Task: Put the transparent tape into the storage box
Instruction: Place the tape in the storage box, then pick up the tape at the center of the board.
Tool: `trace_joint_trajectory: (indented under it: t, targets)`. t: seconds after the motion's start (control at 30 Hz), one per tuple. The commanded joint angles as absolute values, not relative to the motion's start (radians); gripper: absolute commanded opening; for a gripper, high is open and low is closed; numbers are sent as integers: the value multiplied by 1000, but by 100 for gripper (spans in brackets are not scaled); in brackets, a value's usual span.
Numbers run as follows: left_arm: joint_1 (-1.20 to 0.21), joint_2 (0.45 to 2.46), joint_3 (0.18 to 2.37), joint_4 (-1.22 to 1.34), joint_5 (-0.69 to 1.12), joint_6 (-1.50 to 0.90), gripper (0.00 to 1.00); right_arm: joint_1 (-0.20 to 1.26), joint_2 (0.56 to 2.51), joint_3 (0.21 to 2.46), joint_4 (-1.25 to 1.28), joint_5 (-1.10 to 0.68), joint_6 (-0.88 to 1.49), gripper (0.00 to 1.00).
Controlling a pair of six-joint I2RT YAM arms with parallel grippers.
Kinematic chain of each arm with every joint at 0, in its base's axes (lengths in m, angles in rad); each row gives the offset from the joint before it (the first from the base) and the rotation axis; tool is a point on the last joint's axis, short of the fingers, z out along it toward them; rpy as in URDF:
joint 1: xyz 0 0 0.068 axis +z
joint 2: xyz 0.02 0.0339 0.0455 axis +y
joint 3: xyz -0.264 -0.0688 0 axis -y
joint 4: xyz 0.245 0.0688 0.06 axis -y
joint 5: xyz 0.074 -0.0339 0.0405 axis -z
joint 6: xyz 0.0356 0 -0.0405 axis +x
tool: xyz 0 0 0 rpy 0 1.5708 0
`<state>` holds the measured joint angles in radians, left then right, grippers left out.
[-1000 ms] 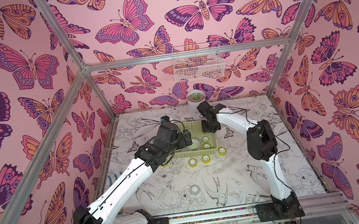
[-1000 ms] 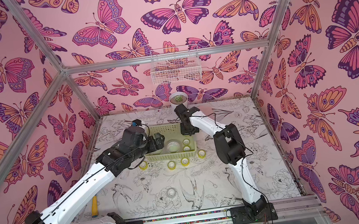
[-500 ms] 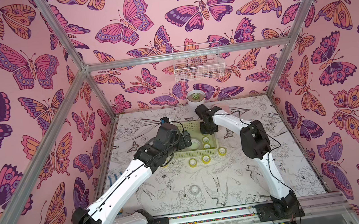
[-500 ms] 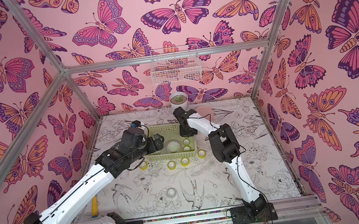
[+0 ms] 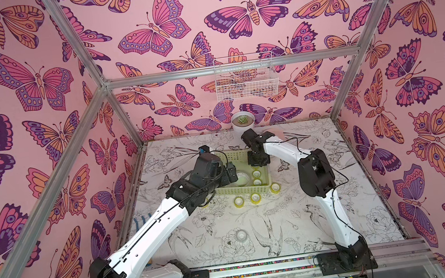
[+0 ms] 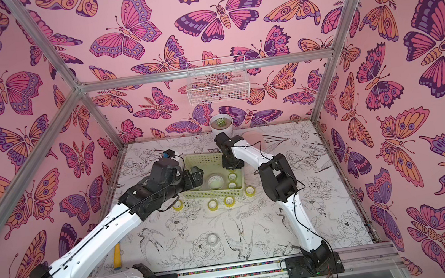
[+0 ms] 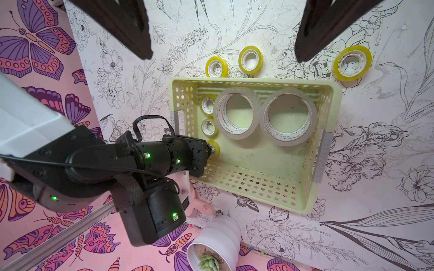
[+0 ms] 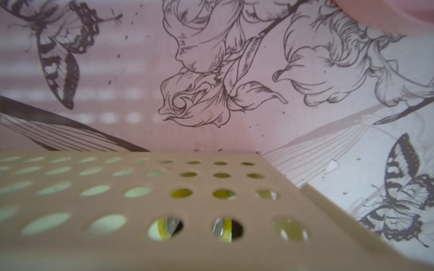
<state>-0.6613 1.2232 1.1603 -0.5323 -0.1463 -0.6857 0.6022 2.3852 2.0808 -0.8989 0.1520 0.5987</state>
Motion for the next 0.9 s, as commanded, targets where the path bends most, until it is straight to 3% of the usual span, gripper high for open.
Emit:
trace_joint_trajectory:
  t: [0.0, 0.27, 0.57, 0.87]
  targets:
    - [-655, 1225, 1158, -551, -134, -688, 100, 601, 2276, 2082, -919, 158, 606, 33]
    - [-655, 1235, 1168, -552, -129, -680, 100, 603, 2150, 2036, -910, 131, 594, 44]
    - [-654, 1246, 1172, -552, -108, -651, 100, 603, 1966, 1865, -895, 143, 593, 86]
    - [-648, 1221, 1142, -567, -58, -598, 100, 603, 1765, 1630, -866, 146, 670, 99]
